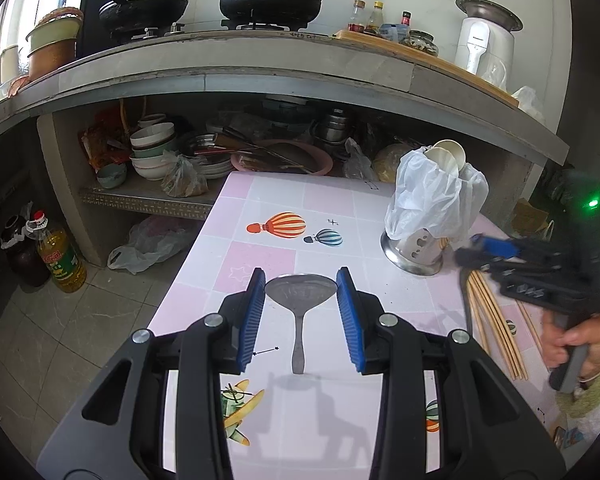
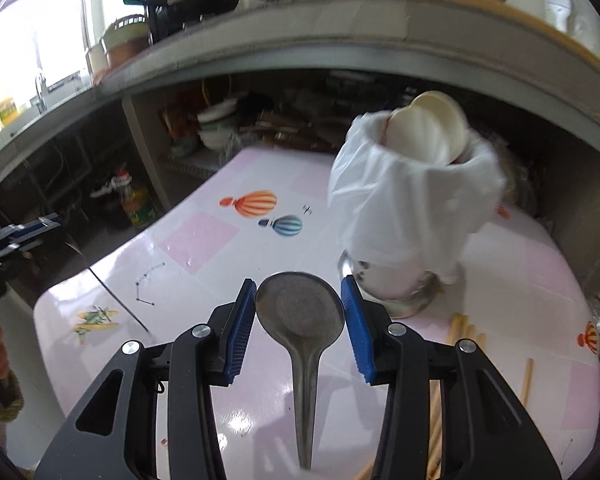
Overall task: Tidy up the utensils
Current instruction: 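Carry both steel spoons up toward the bagged holder, then lower the small steel spoon into the holder and open the left tool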
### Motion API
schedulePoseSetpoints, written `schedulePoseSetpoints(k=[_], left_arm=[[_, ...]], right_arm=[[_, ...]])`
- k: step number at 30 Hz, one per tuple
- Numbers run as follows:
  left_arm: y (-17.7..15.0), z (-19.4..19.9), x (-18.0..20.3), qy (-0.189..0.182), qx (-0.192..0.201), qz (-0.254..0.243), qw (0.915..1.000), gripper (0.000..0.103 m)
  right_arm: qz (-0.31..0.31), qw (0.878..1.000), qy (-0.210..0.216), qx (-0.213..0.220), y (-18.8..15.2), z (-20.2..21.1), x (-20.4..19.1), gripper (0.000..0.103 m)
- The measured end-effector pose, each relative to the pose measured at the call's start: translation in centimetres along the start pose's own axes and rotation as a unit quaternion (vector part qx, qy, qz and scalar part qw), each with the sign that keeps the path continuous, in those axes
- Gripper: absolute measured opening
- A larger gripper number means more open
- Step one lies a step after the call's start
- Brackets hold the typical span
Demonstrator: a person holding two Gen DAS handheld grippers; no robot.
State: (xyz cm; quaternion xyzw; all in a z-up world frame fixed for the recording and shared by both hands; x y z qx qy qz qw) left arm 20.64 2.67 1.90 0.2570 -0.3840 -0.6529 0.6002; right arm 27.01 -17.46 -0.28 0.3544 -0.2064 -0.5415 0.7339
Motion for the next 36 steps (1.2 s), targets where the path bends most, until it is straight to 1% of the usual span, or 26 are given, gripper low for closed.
schedulePoseSetpoints(k=[5,8,16,20,22,27,31,34,36], left_arm=[[-0.1,0.0,0.4,-0.001,-0.001,-0.004,1.0000,0.035],[0.0,0.0,0.5,-0.001,0.000,-0.005,1.0000,0.035],[0.2,0.0,0.9,-0.005,-0.002,-0.004,1.0000,0.035],[1.3,-0.1,1.8,-0.012,0.001,-0.012,0.9998,0.035],[2.2,0.0,2.6,-0.019,0.006,-0.020,0.9996,0.035],[6.2,0.3,5.4,-0.042,0.031,-0.047,0.9976,0.035],[10.6,1.0,8.6,-0.059,0.065,-0.076,0.9932,0.035],[13.7,1.4,10.9,-0.073,0.088,-0.087,0.9896,0.035],[16.0,1.4,12.7,-0.089,0.102,-0.091,0.9866,0.035]], right_arm=[[-0.019,0.999,-0.006,0.031,0.4,3.4,1.2,0.043],[-0.030,0.999,-0.009,0.043,0.6,4.6,1.9,0.043],[-0.054,0.996,-0.016,0.068,0.9,6.8,3.3,0.043],[-0.071,0.994,-0.018,0.079,0.9,8.1,4.2,0.043],[-0.081,0.993,-0.016,0.084,0.9,8.8,4.7,0.043],[-0.102,0.990,-0.012,0.097,0.8,10.2,5.8,0.043],[-0.112,0.988,-0.008,0.106,0.6,11.0,6.6,0.043],[-0.117,0.987,-0.005,0.110,0.4,11.3,7.1,0.043],[-0.120,0.986,-0.002,0.112,0.2,11.5,7.5,0.043]])
Point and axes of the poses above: each gripper's, at about its wrist camera, not at the fingertips, and z roughly against the way its jaws point, x to its right, y to its top, the point moved 8 cm from there along -z, roughly the way its jaws point, and after that the axes turned 1 degree about -y, right-handed, at the moved point
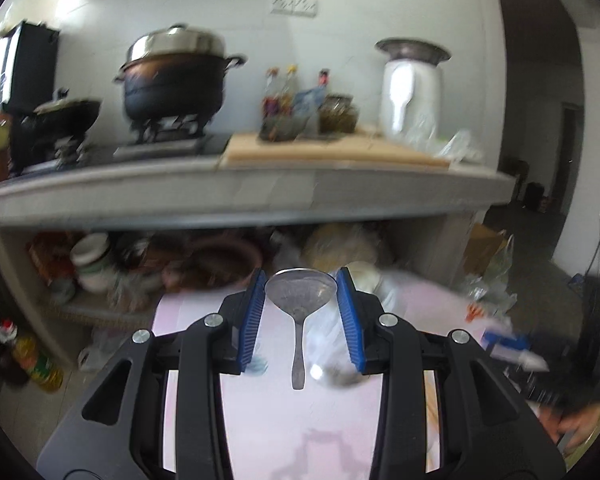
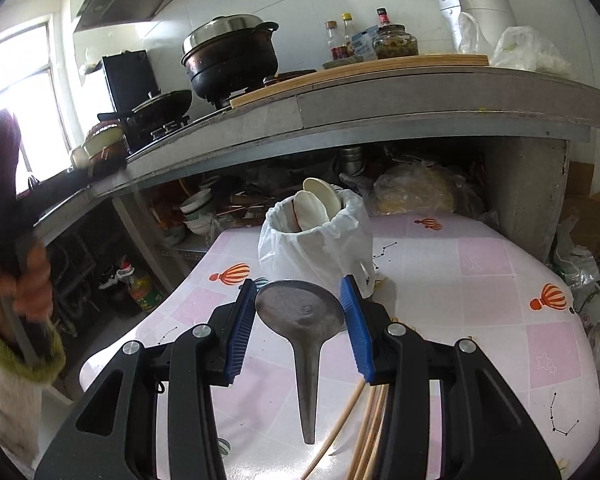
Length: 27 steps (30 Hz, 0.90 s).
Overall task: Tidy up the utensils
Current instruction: 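Lower the small steel spoon into the holder and open the left tool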
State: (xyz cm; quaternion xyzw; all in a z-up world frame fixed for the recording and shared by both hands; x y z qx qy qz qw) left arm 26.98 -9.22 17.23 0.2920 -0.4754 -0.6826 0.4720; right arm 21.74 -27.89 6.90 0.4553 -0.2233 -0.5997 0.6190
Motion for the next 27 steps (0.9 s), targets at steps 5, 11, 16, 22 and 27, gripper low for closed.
schedulePoseSetpoints(k=[5,11,16,22,27], left_arm=[[4.2,-2.8,2.8,-0.038,0.011,0.005,0.9992,0.035],[5.6,-7.8,6.3,-0.073,-0.005,0.006,0.9973,0.035],[4.4,-12.2,8.3,-0.085,-0.023,0.001,0.9961,0.035],[2.8,-15.8,9.0,-0.082,-0.036,0.000,0.9960,0.035],[1.3,-17.2,9.1,-0.087,-0.044,0.002,0.9952,0.035]], right_arm=[[-0.007,1.000,0.005,0.003,0.0,0.2,0.8,0.043],[-0.016,1.000,0.009,0.003,-0.1,-0.1,1.7,0.043],[-0.021,1.000,0.009,0.000,-0.1,-0.5,2.3,0.043],[-0.027,1.000,0.007,-0.003,-0.4,-0.9,3.1,0.043],[-0.032,0.999,0.005,-0.004,-0.5,-1.0,3.7,0.043]])
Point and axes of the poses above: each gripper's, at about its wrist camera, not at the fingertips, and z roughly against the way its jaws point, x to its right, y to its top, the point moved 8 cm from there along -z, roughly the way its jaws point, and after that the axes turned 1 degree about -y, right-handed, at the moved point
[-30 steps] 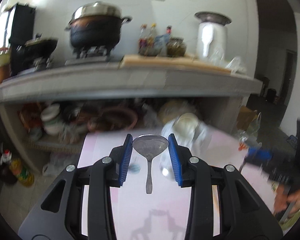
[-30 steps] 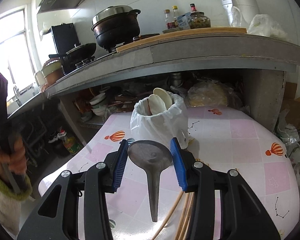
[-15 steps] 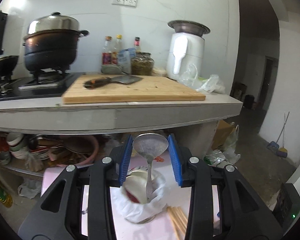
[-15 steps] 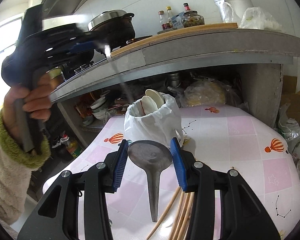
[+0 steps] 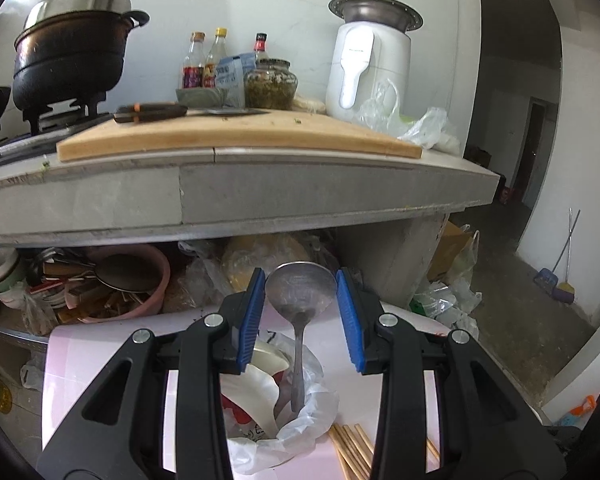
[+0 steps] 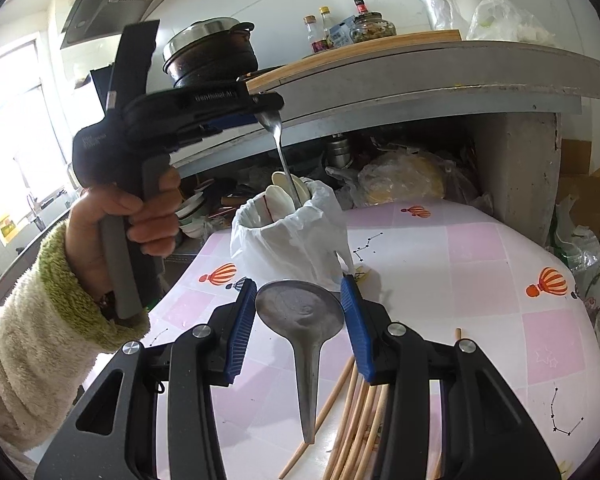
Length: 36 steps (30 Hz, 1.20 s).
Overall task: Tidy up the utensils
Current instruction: 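Lower the small steel spoon into the holder and open the left tool, then lower the large steel spoon into the holder and open the right tool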
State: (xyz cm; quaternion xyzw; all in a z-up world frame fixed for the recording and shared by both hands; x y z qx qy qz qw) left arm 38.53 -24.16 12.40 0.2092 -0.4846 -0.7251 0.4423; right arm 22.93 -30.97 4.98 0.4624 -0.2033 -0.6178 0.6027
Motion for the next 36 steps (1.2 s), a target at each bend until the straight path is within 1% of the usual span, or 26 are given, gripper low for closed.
schedulePoseSetpoints(k=[6,10,15,22,25,30,31,32,33,36], left_arm=[[-2.3,-1.2,0.2,-0.002,-0.010,-0.007,0.9999,0.035],[-3.8,-1.6,0.5,0.004,-0.015,-0.021,0.9997,0.035],[-5.6,-2.3,0.6,0.017,-0.033,-0.040,0.9985,0.035],[-7.2,-3.7,0.0,0.035,-0.063,-0.047,0.9963,0.035],[-7.6,-4.1,-0.3,0.035,-0.072,-0.044,0.9958,0.035],[-7.5,-3.9,-0.5,0.041,-0.065,-0.044,0.9961,0.036],[-7.4,-3.7,-0.5,0.040,-0.063,-0.043,0.9963,0.036],[-7.3,-3.6,-0.5,0.038,-0.060,-0.041,0.9966,0.041],[-7.0,-3.3,-0.6,0.038,-0.056,-0.039,0.9970,0.048],[-6.2,-2.2,-0.9,0.038,-0.041,-0.031,0.9979,0.051]], right_arm=[[-0.005,1.000,0.000,-0.001,-0.2,0.0,0.4,0.043],[-0.008,1.000,0.000,-0.001,-0.2,0.1,0.5,0.043],[-0.006,1.000,0.002,0.000,-0.2,0.3,0.5,0.043],[-0.006,1.000,0.003,0.000,-0.1,0.4,0.4,0.043],[-0.006,1.000,0.001,0.000,0.0,0.5,0.5,0.043],[-0.004,1.000,-0.004,0.000,0.0,0.6,0.4,0.043],[-0.004,1.000,-0.005,0.000,0.0,0.7,0.5,0.043],[-0.003,1.000,-0.007,0.000,0.1,0.7,0.5,0.043],[-0.003,1.000,-0.008,0.001,0.1,0.8,0.5,0.043],[-0.001,1.000,-0.012,0.003,0.2,1.2,0.5,0.043]])
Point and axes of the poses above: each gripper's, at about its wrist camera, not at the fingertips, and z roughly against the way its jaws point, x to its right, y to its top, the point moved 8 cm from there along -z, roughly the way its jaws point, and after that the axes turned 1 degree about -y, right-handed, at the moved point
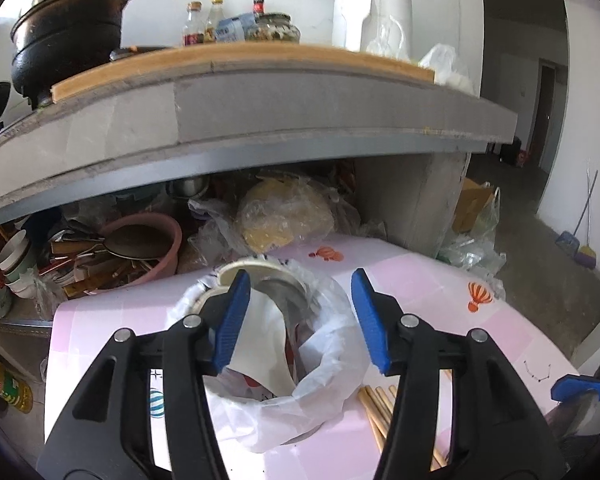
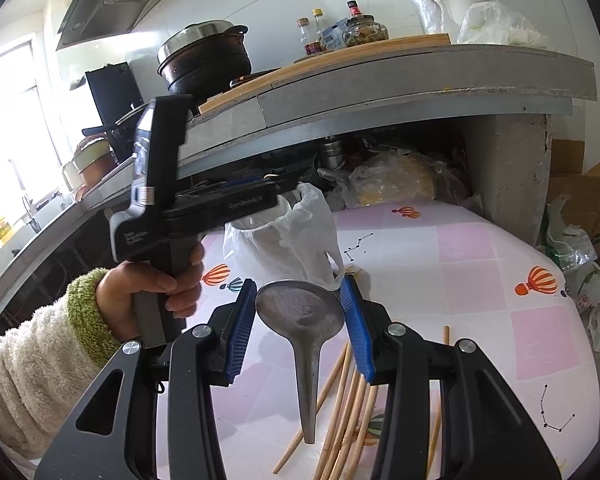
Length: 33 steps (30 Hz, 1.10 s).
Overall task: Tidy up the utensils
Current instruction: 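Lower the large steel spoon into the holder and open the right tool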
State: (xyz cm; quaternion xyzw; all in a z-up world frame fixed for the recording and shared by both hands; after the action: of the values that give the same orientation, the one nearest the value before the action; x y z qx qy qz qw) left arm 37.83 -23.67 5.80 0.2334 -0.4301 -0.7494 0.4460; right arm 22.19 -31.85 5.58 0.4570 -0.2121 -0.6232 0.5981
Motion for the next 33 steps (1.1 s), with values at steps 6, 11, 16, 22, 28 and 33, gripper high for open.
schedulePoseSetpoints(k=[6,11,16,22,28,33], left_arm=[[0.6,5.0,-2.3,0.018,0.031,0.030,0.9989,0.078],[-2.3,10.3,-5.7,0.057,0.039,0.068,0.9952,0.083],[-6.7,15.1,-8.5,0.101,0.038,0.087,0.9904,0.084],[-10.7,19.1,-11.4,0.142,0.031,0.107,0.9835,0.085],[-14.4,21.8,-14.7,0.184,0.013,0.138,0.9730,0.085],[-16.0,22.3,-16.6,0.195,0.004,0.168,0.9662,0.085]], right_arm=[[0.004,1.000,0.004,0.016,1.8,0.8,0.1,0.043],[0.014,0.998,0.023,0.050,6.4,1.2,-0.5,0.043],[0.050,0.993,0.044,0.099,13.2,0.6,-3.4,0.043],[0.092,0.985,0.048,0.134,18.6,-2.4,-6.8,0.043],[0.125,0.984,0.051,0.120,18.7,-7.6,-7.7,0.043],[0.152,0.983,0.037,0.097,16.4,-11.1,-7.2,0.043]])
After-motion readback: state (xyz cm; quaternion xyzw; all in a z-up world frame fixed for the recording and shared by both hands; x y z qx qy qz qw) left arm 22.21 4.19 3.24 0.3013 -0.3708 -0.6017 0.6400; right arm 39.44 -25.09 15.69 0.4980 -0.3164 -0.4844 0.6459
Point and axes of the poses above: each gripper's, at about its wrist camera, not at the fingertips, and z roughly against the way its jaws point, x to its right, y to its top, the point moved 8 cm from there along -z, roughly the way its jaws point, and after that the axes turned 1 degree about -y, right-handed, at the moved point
